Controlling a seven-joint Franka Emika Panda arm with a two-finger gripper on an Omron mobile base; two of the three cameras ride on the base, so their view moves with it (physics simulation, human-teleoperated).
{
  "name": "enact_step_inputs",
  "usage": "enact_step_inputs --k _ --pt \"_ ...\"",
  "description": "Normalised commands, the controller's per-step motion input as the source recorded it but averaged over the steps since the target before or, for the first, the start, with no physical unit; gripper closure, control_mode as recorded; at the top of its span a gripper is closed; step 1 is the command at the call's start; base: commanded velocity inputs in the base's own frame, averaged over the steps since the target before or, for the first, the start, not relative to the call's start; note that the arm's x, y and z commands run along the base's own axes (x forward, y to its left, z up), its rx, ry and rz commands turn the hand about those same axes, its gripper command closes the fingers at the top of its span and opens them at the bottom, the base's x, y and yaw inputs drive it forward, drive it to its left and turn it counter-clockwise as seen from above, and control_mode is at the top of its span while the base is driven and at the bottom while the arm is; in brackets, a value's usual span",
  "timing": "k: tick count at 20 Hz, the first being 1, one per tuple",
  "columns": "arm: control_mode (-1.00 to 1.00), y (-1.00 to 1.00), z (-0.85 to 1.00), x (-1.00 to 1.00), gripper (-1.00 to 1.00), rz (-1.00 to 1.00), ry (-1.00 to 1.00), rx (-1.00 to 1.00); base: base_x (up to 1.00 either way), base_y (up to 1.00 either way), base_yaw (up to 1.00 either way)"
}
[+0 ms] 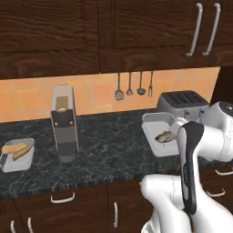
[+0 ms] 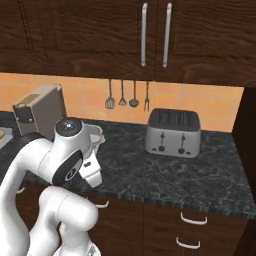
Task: Take the meat container that has the fish and place it on the second highest rack of the freezer. Then take the vegetable container that has the sweet potato and squash and place it on the highest rack of the freezer.
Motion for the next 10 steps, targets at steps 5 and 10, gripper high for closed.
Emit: enact_step_inputs --k 5,10 --pt "1.00 0.00 0.00 0.00 1.00 0.00 0.00 0.00 -1.00 0.00 -0.33" --pt "1.00 0.00 0.00 0.00 1.00 0.00 0.00 0.00 -1.00 0.17 -0.73"
